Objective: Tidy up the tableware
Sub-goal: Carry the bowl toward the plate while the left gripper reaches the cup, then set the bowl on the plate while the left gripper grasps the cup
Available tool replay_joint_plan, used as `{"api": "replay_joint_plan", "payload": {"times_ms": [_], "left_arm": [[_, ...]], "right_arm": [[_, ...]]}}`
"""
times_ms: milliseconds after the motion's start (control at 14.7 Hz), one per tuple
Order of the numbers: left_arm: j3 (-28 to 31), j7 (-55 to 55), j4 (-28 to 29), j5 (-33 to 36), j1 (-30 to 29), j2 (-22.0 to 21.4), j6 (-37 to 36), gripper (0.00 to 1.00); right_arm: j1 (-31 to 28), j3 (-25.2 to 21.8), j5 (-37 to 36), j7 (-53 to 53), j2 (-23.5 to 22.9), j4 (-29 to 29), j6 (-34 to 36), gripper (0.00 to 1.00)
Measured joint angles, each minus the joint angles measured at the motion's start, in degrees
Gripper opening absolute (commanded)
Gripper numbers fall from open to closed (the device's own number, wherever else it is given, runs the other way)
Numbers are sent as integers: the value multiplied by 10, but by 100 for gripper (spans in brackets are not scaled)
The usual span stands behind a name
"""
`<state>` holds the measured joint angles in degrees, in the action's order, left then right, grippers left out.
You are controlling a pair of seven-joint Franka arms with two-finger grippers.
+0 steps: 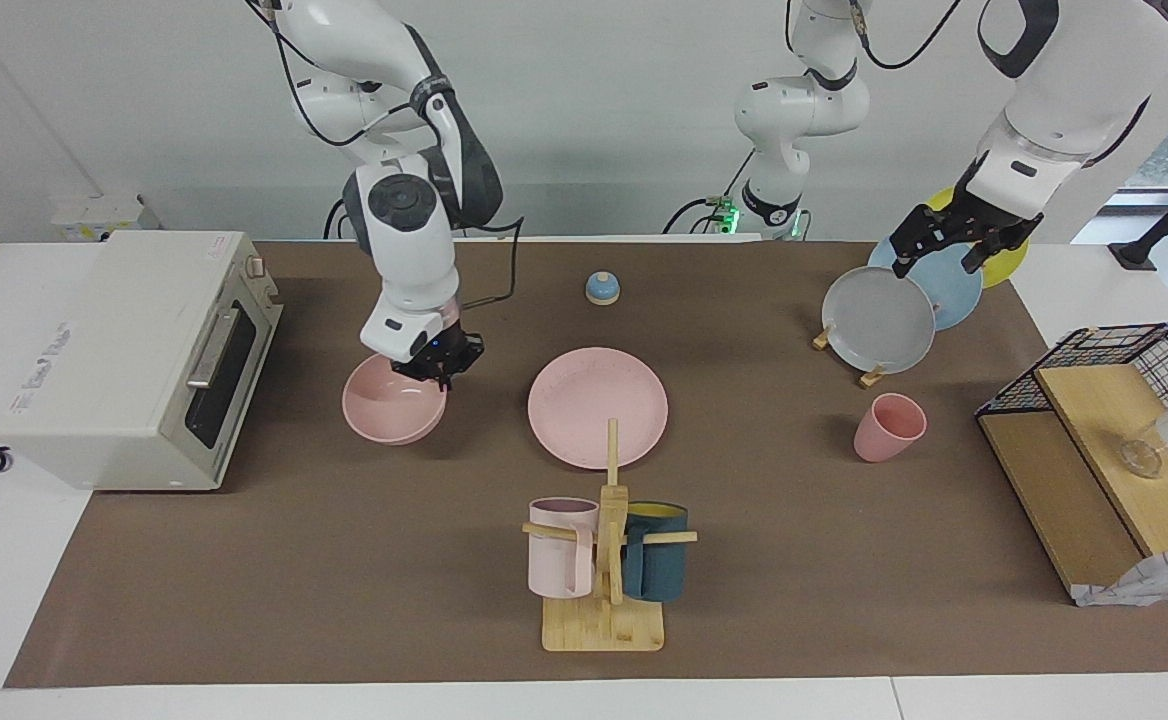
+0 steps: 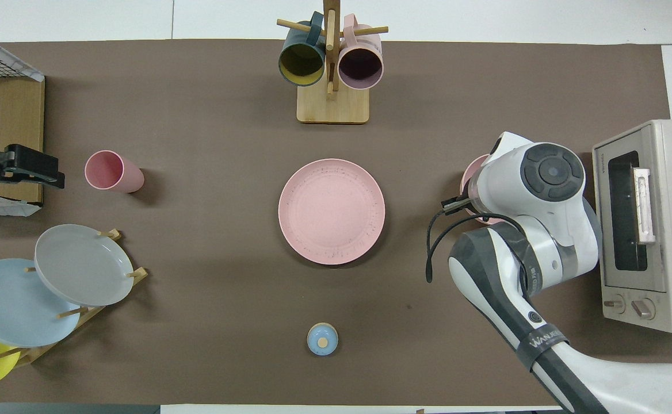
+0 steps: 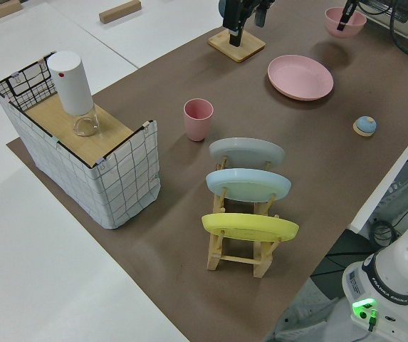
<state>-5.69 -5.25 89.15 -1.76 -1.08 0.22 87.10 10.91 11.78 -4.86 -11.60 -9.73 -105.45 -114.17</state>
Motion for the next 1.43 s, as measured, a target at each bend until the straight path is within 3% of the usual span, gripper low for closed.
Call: {"api": "replay_joint_plan", "payload": {"times_ms": [204, 340, 543, 747, 951, 1290, 1358, 1426], "left_arm": [[2, 0, 31, 0, -4, 14, 58, 100], [3, 1, 52, 1, -8, 56, 119, 100], [-1, 19, 57, 12, -8, 144, 204, 100], [-4, 33, 56, 16, -7, 185, 230, 100], [-5, 35, 57, 16, -7, 188, 231, 100], [-8, 37, 85, 16, -1, 188, 240, 99], [-8, 37, 91, 16, 0, 188, 244, 95], [-8, 37, 95, 16, 0, 188, 246, 89]], "right_arm": [[69, 5, 0, -120, -28, 87, 36, 0], [108, 5, 0, -184, -56, 128, 51, 0], [177, 4, -26, -295, -136, 223, 77, 0], [219, 4, -52, -366, -220, 290, 63, 0], [221, 3, -54, -379, -248, 292, 19, 0], [223, 3, -66, -379, -249, 264, -11, 0], [222, 3, -68, -379, -249, 251, -27, 2], [222, 3, -70, -379, -248, 239, -37, 21]]}}
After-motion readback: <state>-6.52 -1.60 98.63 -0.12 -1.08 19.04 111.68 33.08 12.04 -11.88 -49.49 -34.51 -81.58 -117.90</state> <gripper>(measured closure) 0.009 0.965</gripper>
